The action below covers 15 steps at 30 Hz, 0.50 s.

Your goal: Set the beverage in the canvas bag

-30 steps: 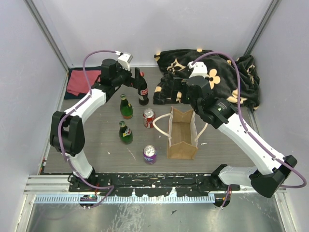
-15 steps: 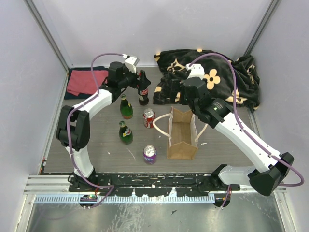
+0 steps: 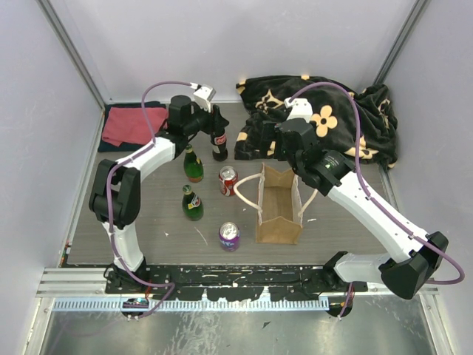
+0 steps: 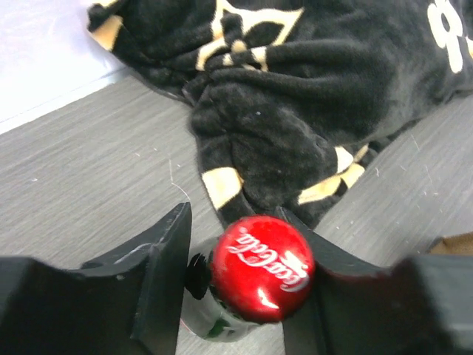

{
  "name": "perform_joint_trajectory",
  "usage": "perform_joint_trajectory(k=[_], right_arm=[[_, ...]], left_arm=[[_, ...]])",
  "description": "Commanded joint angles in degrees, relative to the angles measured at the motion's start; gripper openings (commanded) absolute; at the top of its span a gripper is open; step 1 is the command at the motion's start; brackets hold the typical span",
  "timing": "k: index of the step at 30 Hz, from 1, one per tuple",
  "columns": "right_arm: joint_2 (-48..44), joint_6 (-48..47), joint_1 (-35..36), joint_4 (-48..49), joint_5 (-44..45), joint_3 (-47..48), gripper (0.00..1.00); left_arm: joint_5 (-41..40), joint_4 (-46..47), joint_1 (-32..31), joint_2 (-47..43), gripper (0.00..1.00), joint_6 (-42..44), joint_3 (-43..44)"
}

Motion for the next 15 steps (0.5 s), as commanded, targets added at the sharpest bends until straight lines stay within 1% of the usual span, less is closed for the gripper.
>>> perform_joint_trajectory(k=[1, 3, 5, 6, 15], right_arm=[[-0.4, 0.8, -0.2, 3.0, 0.5, 0.3, 1.00], [-0.5, 0.9, -0.1, 3.0, 0.6, 0.1, 1.00], [-0.5, 0.9, -0.1, 3.0, 0.6, -0.1, 1.00], [-0.6, 0.9, -0.1, 3.0, 0.7, -0.2, 1.00], [-1.5, 1.6, -0.2, 3.7, 0.9, -1.8, 1.00]], left_arm=[[-0.1, 2.3, -0.5, 1.4, 0.42, 0.4, 1.4], [0.0, 2.1, -0.5, 1.5, 0.26, 0.3, 1.6], [0.3, 1.5, -0.6, 1.5, 0.08, 0.2, 2.1], [0.2, 1.1, -0.6, 1.6, 0.01, 0.2, 2.4], [-1.0, -2.0, -1.1, 1.3, 0.00, 0.8, 8.2]])
